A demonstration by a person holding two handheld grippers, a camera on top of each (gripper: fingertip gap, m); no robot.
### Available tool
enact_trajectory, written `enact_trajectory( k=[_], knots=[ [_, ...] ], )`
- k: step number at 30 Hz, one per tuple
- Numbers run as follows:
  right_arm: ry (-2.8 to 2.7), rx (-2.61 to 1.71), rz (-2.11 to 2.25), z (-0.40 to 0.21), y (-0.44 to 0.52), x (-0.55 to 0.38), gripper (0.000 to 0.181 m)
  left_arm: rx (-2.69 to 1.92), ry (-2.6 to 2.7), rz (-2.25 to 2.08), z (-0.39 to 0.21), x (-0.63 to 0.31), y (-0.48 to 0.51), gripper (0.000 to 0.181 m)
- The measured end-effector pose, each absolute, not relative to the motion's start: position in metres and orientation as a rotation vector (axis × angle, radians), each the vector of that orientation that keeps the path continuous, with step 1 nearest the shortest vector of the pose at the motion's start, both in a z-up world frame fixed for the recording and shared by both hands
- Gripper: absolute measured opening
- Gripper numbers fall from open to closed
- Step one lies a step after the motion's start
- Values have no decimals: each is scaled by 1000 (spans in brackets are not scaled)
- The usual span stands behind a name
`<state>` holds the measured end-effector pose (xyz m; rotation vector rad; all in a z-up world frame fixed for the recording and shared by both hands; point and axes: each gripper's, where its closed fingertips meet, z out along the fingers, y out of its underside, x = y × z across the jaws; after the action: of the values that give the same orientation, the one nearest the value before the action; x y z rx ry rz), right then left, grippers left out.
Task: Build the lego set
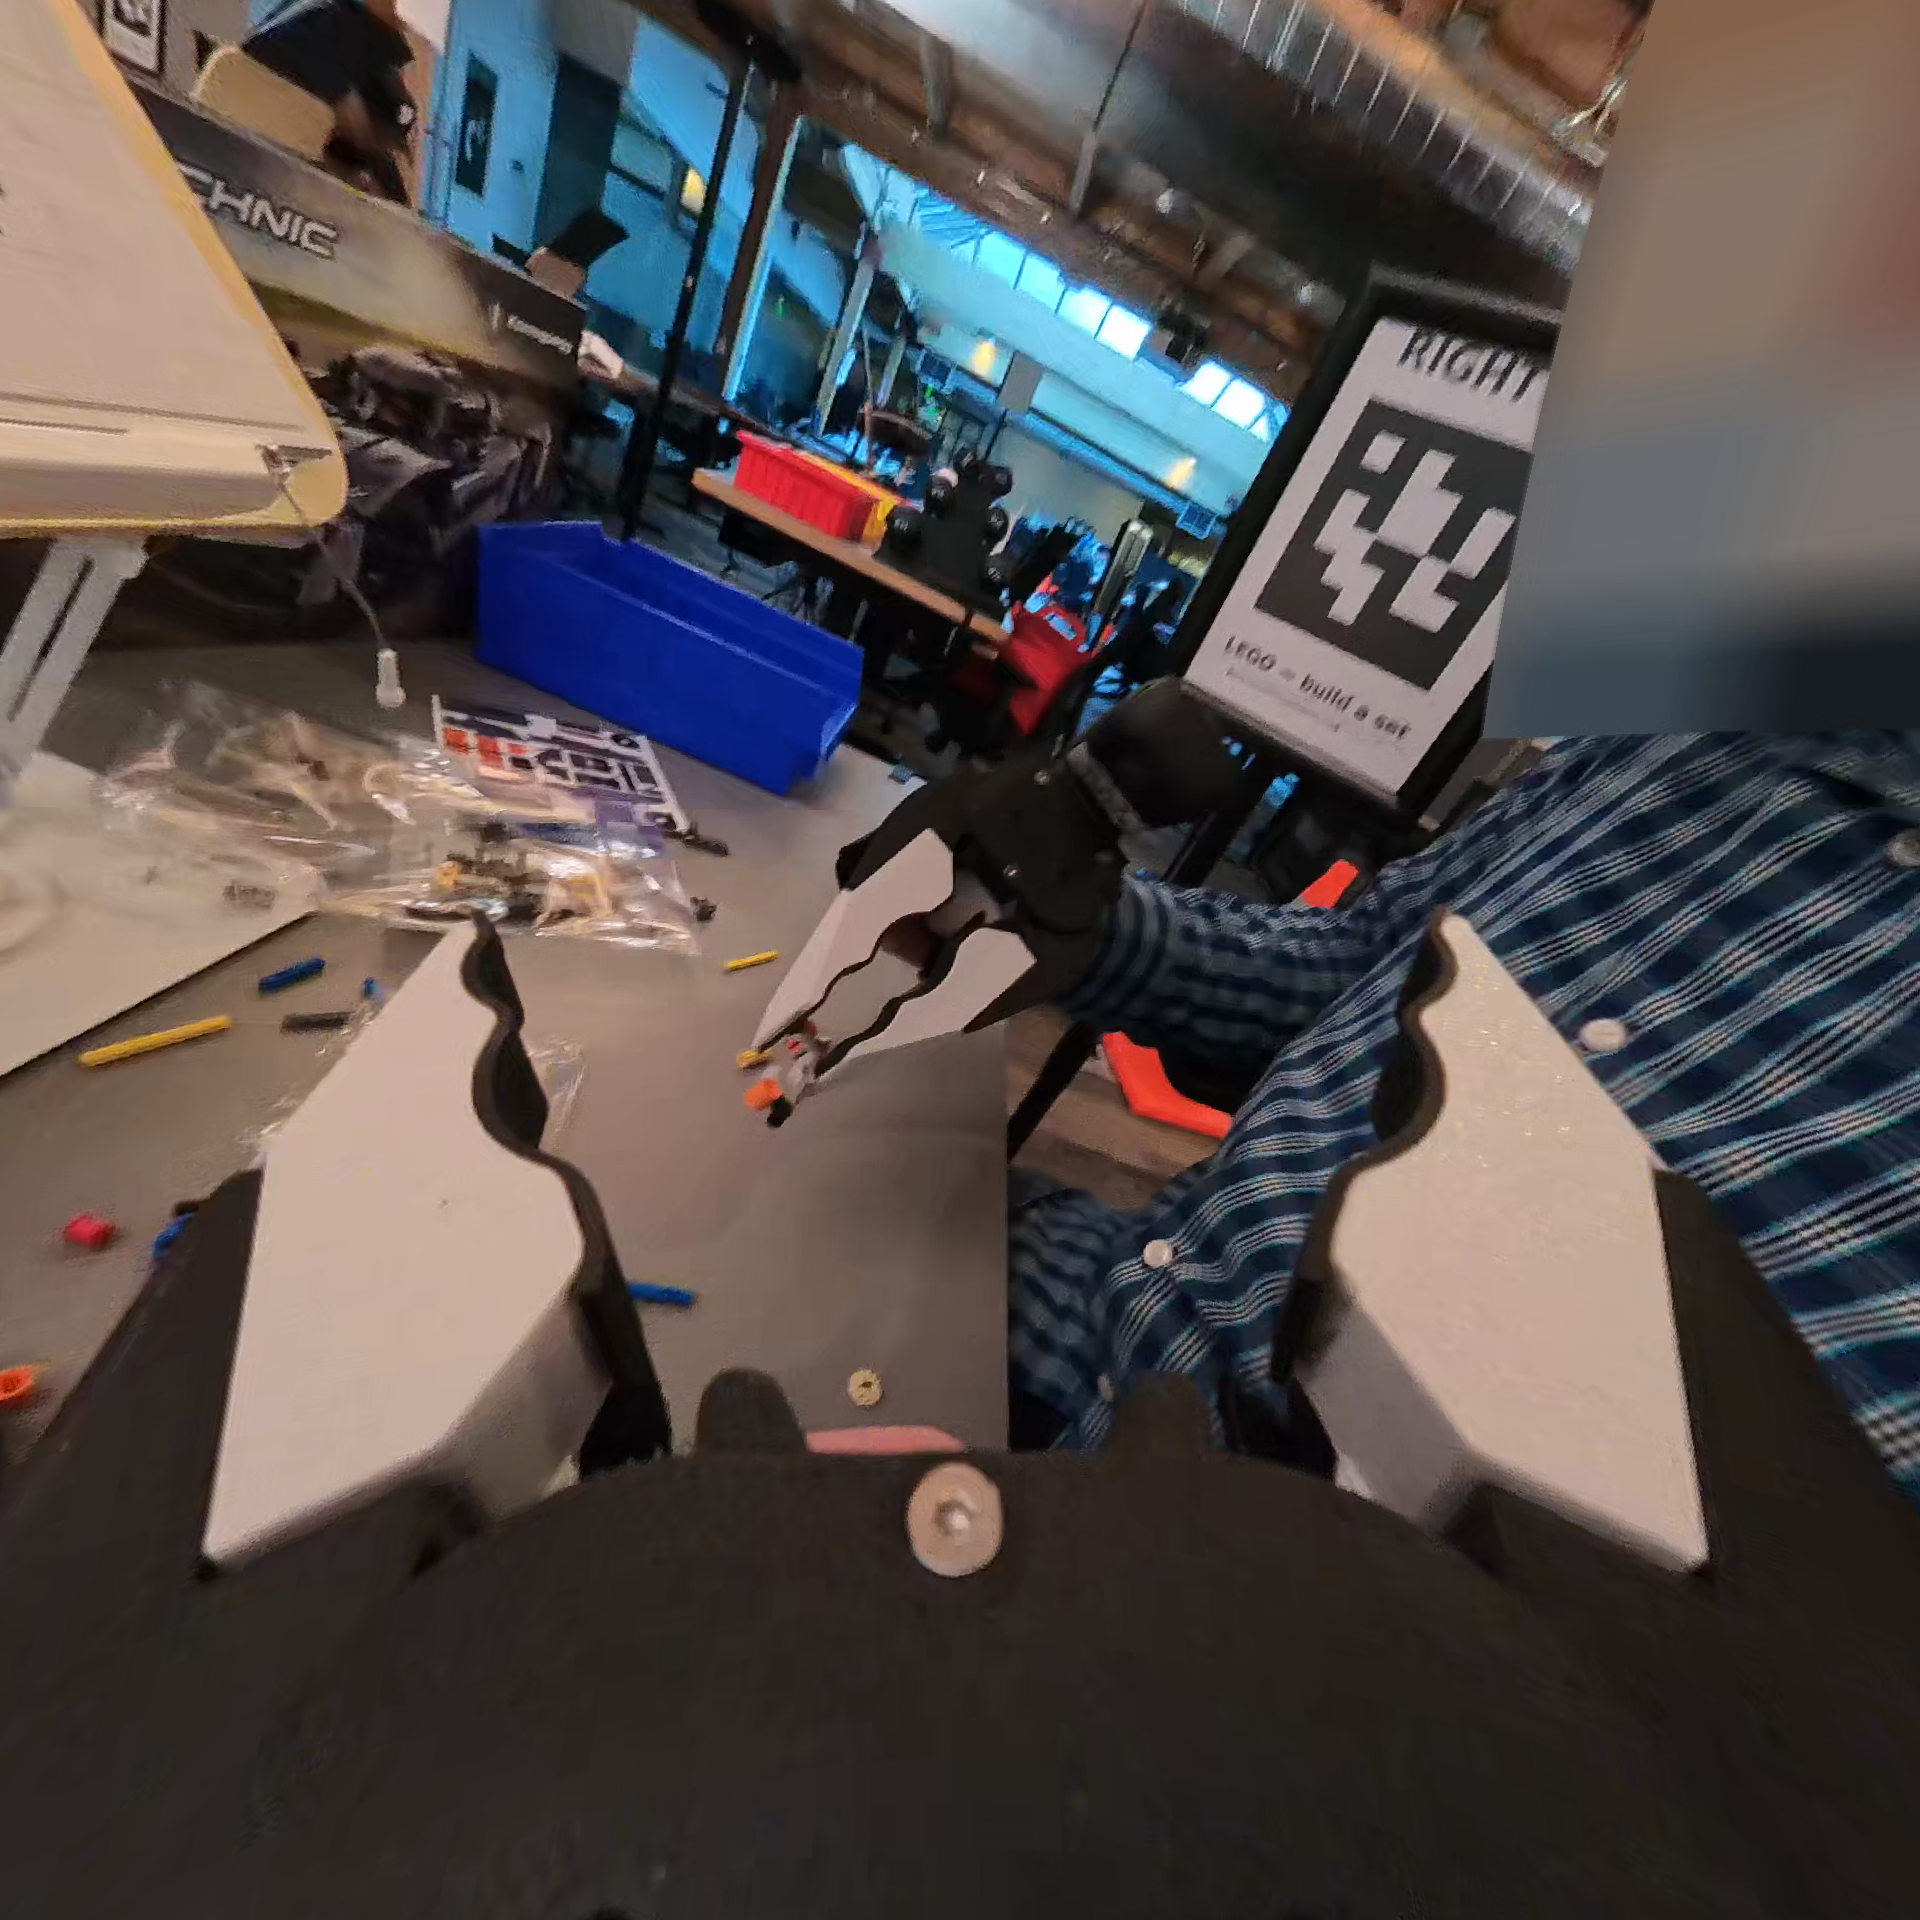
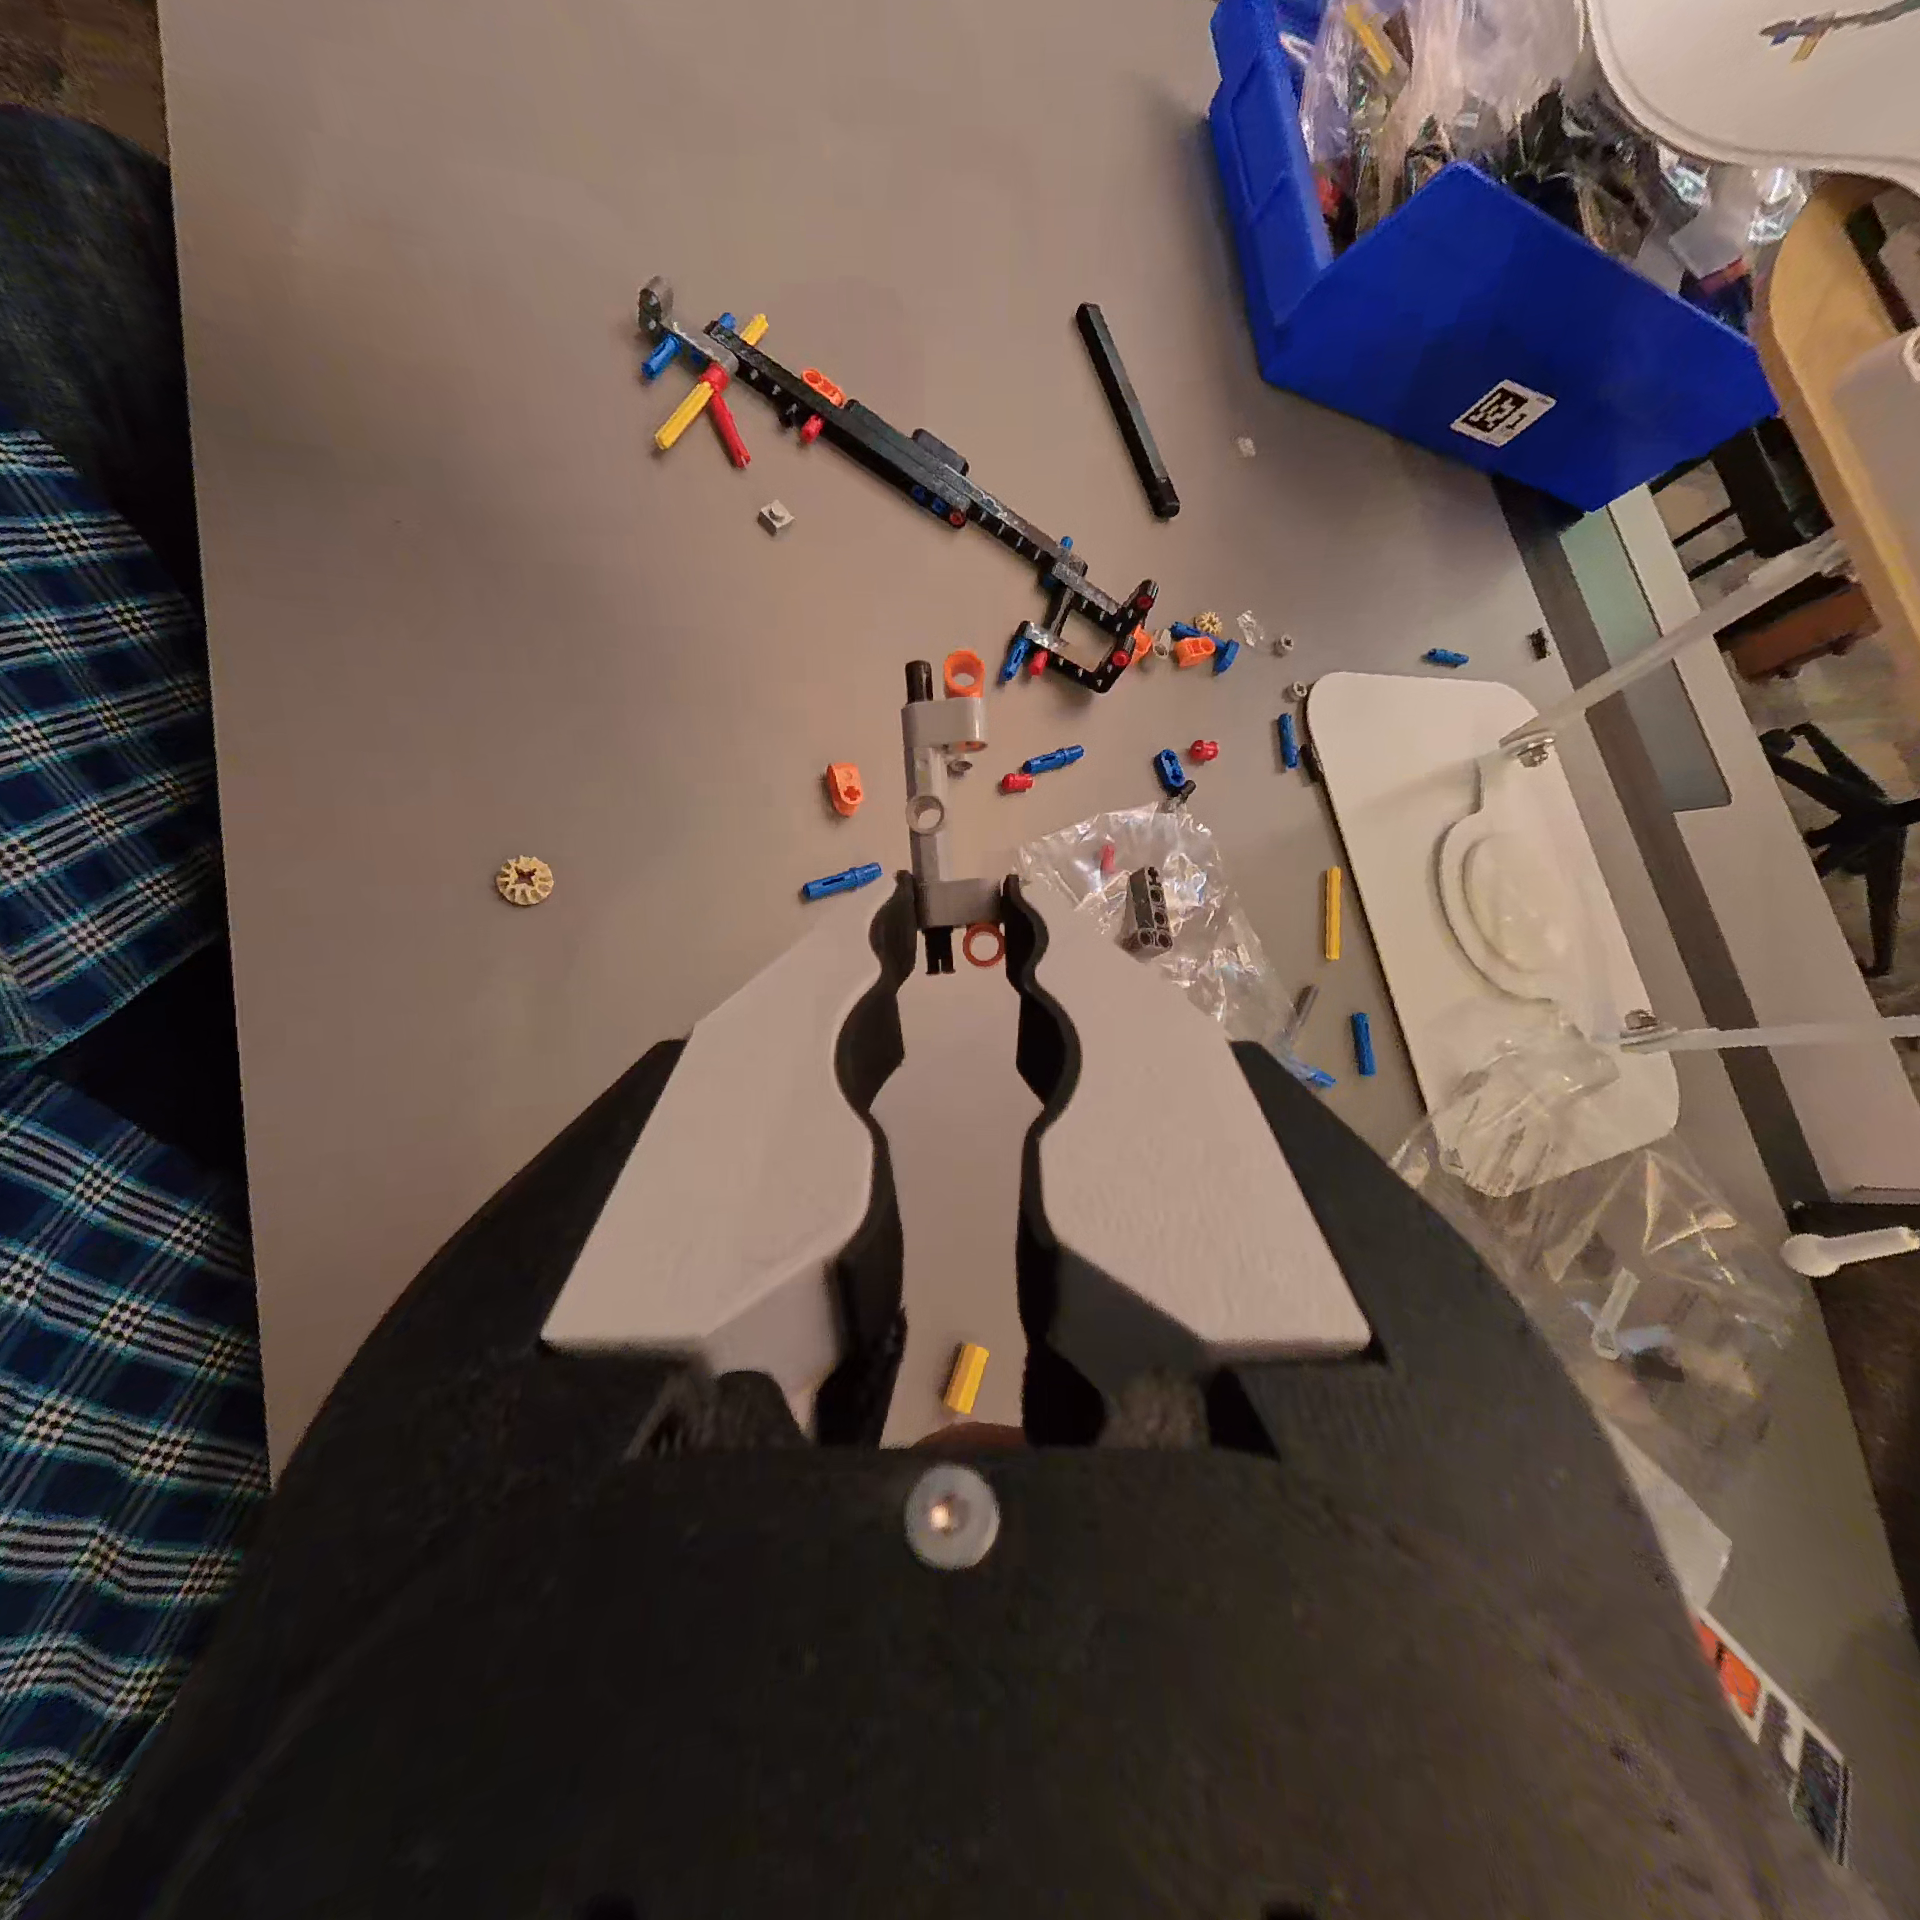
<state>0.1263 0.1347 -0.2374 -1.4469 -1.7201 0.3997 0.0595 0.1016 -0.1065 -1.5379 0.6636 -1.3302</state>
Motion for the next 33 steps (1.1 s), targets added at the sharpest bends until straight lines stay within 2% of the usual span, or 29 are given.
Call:
enact_trajectory(
  k=[2, 3, 6, 7, 8, 9, 11, 12, 13, 17, 18, 19, 21, 22, 26, 30, 33],
  knots=[
    [-1716, -1456, 402, -239, 136, 127, 14, -1558, 665, -1350, -106, 60, 101, 158],
    [-1715, -1460, 406, -239, 136, 127, 14, -1534, 675, -1362, -102, 59, 99, 151],
    [-1714, -1474, 419, -241, 135, 127, 14, -1358, 702, -1450, -79, 51, 84, 50],
    [-1712, -1480, 429, -242, 134, 126, 14, -1317, 691, -1457, -74, 46, 83, 29],
    [-1708, -1483, 443, -241, 132, 125, 14, -1314, 669, -1422, -73, 41, 87, 21],
    [-1704, -1486, 457, -241, 131, 123, 14, -1315, 650, -1382, -73, 36, 91, 21],
    [-1700, -1489, 471, -240, 129, 120, 14, -1370, 627, -1281, -77, 36, 100, 67],
    [-1699, -1492, 477, -240, 128, 118, 14, -1396, 606, -1237, -77, 38, 105, 108],
    [-1695, -1498, 489, -240, 127, 116, 14, -1450, 582, -1226, -79, 43, 109, 156],
    [-1639, -1522, 562, -232, 124, 107, 14, -1481, 576, -1285, -84, 54, 107, 158],
    [-1619, -1530, 577, -230, 123, 106, 14, -1490, 583, -1288, -87, 55, 107, 155],
    [-1599, -1540, 594, -228, 123, 105, 14, -1481, 614, -1283, -90, 54, 104, 119],
    [-1566, -1558, 614, -225, 121, 106, 14, -1391, 611, -1344, -79, 51, 98, 71],
    [-1549, -1568, 626, -224, 120, 106, 14, -1372, 602, -1321, -78, 47, 99, 53],
    [-1527, -1583, 677, -225, 115, 104, 14, -1380, 517, -1146, -78, 30, 118, 44],
    [-1577, -1585, 636, -239, 117, 106, 14, -1339, 516, -1088, -71, 22, 119, 15],
    [-1605, -1588, 614, -246, 117, 108, 14, -1376, 541, -1073, -73, 24, 118, 6]
  ],
)
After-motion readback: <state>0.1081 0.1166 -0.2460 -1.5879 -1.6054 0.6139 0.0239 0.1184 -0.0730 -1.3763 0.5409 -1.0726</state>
